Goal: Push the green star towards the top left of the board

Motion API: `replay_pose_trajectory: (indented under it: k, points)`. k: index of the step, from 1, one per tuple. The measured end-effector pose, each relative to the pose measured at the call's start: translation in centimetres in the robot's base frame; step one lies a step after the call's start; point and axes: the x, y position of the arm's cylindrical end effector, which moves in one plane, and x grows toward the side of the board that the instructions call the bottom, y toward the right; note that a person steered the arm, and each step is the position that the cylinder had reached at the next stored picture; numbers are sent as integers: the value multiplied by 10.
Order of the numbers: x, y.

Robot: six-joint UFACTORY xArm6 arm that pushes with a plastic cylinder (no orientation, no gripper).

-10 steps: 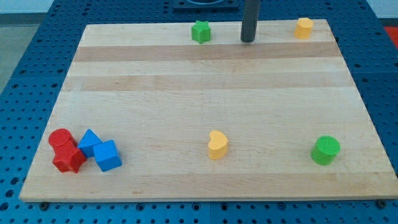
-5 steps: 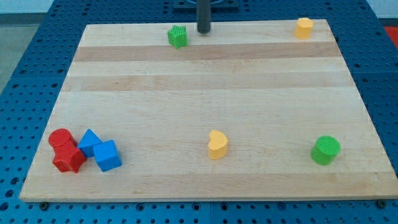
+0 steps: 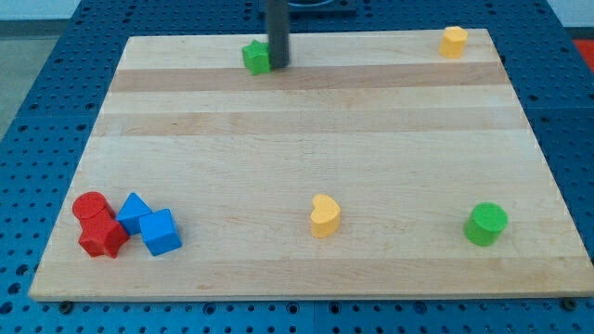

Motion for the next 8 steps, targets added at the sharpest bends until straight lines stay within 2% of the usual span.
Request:
replay_pose_trajectory:
  k: [1,2,4,6,8]
  points:
    - [-16,-71]
    - [-16,-106]
    - [22,-103]
    - [-10,-116]
    - [-14,-150]
